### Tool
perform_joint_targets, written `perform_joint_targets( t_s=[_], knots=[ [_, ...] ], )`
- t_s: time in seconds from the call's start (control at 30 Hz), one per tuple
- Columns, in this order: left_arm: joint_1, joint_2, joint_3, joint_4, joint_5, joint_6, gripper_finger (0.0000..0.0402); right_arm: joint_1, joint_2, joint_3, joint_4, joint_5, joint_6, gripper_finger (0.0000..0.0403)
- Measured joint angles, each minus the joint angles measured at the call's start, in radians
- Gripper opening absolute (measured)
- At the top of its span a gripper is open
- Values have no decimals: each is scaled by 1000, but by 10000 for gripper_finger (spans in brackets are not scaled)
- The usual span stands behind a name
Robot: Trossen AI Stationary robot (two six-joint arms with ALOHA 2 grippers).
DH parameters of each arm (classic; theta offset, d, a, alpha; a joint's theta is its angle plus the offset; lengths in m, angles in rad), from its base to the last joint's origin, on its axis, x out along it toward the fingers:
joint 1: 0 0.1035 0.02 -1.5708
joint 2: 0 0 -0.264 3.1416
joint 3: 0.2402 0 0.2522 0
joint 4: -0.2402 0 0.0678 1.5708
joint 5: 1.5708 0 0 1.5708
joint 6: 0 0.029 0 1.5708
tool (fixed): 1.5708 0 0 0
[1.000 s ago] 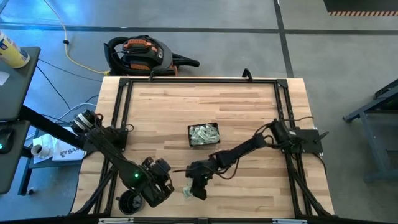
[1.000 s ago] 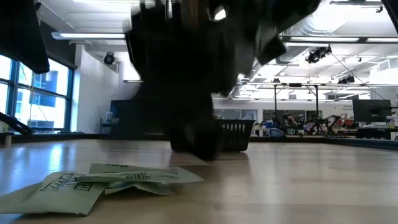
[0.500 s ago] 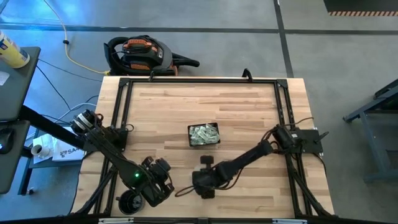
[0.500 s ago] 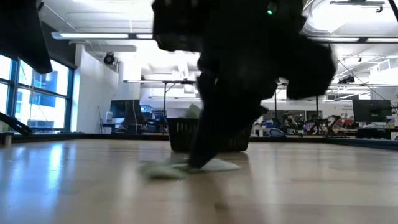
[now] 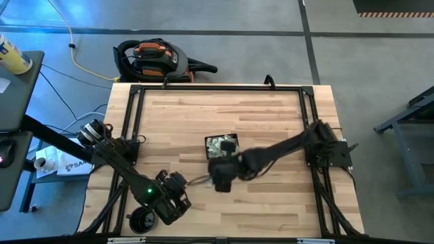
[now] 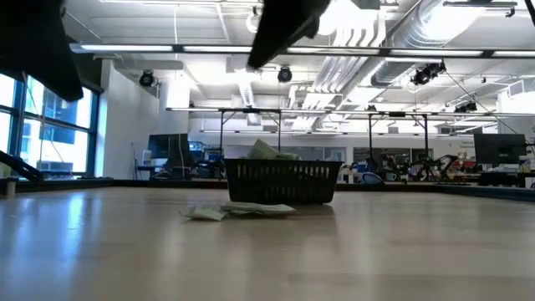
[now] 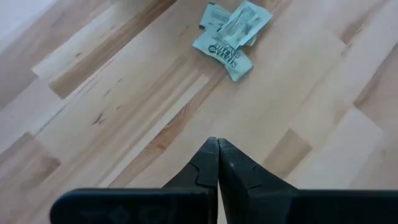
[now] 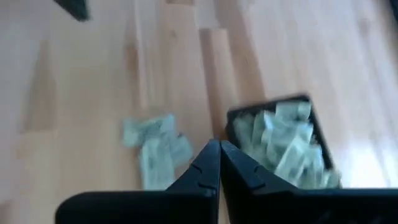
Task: Pick and place Stevia / Truvia into bins
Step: Put the green stevia packet into the black basket
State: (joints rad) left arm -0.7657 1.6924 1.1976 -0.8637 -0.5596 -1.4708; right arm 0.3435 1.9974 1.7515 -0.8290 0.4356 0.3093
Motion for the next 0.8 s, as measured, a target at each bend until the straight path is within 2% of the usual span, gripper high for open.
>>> perform_joint_targets(
  t_s=[0.07, 0.2, 0.37, 0.53, 0.67, 0.8],
  knots=[
    [14, 8, -22, 45, -6, -1, 49, -25, -46, 1, -63, -63, 18, 4],
    [87, 11, -72, 159, 35, -1, 98, -57, -142, -1, -176, -64, 30, 40],
    [224, 13, -111, 333, 207, 23, 205, -111, -216, 2, -348, -67, 131, 143],
    [288, 77, -100, 446, 283, 125, 300, -128, -225, 1, -487, -12, 203, 246],
    [301, 147, -85, 434, 301, 131, 322, -127, -219, -1, -484, 33, 207, 288],
    [323, 190, -73, 470, 286, 135, 306, -128, -219, -1, -464, 70, 208, 295]
  ],
)
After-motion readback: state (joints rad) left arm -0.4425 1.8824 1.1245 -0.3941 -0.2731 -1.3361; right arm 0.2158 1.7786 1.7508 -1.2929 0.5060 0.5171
